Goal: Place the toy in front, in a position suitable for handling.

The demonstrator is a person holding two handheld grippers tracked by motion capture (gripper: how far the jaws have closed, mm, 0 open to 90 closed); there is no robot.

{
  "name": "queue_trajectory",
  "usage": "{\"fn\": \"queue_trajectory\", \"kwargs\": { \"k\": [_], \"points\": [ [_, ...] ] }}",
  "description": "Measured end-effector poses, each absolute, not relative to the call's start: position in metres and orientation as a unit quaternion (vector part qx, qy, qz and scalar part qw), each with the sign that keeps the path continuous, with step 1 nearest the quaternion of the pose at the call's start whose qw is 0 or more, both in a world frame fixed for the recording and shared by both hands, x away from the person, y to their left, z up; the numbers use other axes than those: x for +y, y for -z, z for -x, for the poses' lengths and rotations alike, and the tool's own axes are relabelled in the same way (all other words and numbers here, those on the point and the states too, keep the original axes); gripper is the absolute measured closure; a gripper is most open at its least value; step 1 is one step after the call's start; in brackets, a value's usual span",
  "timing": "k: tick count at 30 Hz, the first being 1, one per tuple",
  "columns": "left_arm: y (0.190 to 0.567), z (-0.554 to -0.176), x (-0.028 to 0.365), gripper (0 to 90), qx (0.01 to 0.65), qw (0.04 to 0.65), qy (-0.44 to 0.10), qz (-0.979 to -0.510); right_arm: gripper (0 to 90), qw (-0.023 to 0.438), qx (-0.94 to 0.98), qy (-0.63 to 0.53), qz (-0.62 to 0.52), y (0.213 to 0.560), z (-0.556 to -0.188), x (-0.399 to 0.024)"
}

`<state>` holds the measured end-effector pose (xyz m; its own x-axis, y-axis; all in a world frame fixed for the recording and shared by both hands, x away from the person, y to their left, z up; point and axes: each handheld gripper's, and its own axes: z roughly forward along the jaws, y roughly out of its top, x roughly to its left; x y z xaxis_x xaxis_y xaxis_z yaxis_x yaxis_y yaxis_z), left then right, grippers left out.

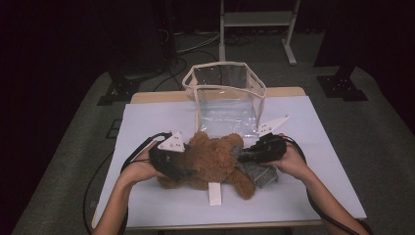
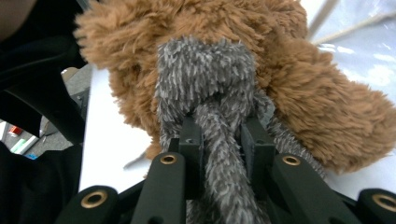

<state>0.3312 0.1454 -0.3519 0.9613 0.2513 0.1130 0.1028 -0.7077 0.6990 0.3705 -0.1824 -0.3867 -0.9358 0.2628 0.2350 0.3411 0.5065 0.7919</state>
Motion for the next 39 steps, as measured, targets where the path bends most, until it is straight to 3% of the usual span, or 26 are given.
{"fn": "queue_trajectory", "kwargs": {
  "k": [12, 20, 28, 31, 35, 39],
  "points": [
    [0.349, -0.338, 0.094, 10.8, 0.039, 0.378, -0.111, -0.918, 72.8, 0.047, -0.855, 0.483, 0.184, 0.386, -0.374, -0.190],
    [0.357, -0.340, 0.065, 5.8, 0.014, 0.348, -0.122, -0.929, 72.8, 0.048, -0.855, 0.481, 0.188, 0.388, -0.377, -0.193],
    [0.368, -0.346, 0.052, 6.2, 0.021, 0.329, -0.143, -0.933, 72.8, 0.052, -0.850, 0.484, 0.203, 0.395, -0.381, -0.200],
    [0.368, -0.346, 0.050, 16.1, 0.018, 0.314, -0.149, -0.937, 72.8, 0.052, -0.851, 0.480, 0.205, 0.396, -0.381, -0.201],
    [0.367, -0.347, 0.053, 36.4, 0.031, 0.322, -0.152, -0.934, 72.8, 0.052, -0.849, 0.483, 0.209, 0.397, -0.381, -0.204],
    [0.364, -0.349, 0.058, 46.0, 0.046, 0.350, -0.146, -0.924, 72.8, 0.054, -0.842, 0.493, 0.211, 0.396, -0.382, -0.207]
  ]
}}
